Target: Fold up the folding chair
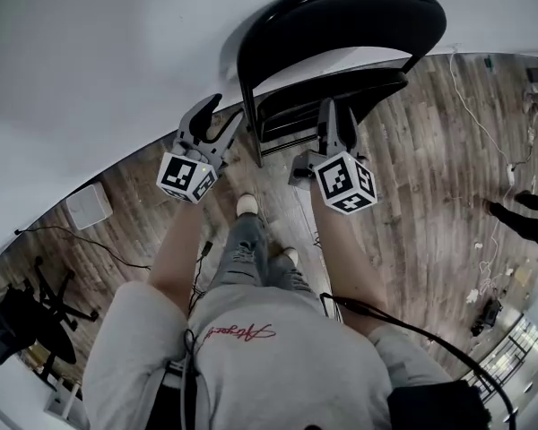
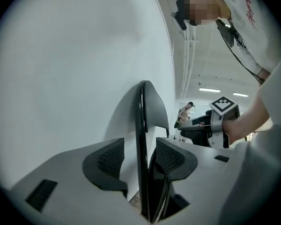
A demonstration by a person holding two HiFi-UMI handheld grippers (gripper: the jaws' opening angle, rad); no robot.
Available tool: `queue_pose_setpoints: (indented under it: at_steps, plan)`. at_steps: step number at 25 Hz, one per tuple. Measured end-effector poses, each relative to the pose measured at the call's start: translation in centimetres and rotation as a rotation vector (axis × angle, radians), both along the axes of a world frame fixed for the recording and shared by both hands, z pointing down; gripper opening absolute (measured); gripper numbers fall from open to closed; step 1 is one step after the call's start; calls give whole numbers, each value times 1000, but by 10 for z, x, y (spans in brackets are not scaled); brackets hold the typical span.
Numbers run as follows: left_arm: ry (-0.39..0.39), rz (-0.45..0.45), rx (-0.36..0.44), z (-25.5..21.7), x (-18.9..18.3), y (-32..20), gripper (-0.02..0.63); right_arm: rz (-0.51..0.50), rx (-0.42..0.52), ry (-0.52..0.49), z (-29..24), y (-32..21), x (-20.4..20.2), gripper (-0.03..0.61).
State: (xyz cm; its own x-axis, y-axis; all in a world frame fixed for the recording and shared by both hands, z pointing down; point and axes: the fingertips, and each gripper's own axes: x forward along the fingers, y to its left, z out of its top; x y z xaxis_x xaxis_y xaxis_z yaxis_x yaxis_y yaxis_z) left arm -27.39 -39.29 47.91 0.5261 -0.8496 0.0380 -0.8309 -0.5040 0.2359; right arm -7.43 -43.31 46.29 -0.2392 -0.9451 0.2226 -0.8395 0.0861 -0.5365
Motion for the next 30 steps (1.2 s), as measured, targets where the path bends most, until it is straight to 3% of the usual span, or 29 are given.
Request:
queue_pose_setpoints:
  at_steps: [2, 5, 8, 12, 19, 30]
  plan:
    - [24, -26, 17, -20, 6, 17, 218, -125, 144, 151, -33, 21, -11, 122]
    - [76, -21, 74, -59, 31, 44, 211, -211, 239, 228, -67, 57, -17, 63]
    - [135, 24, 121, -96, 66, 82, 146, -218, 268, 225, -94, 95, -10, 46]
    - [120, 61, 213, -145, 106, 133, 106, -282, 380, 259, -136, 150, 0, 40]
    - [112, -22, 310, -202, 149, 229, 72, -360, 487, 282, -187, 255, 39, 40]
    - [99, -98, 323, -231, 198, 346, 32, -442, 593, 274, -232, 361, 78, 40]
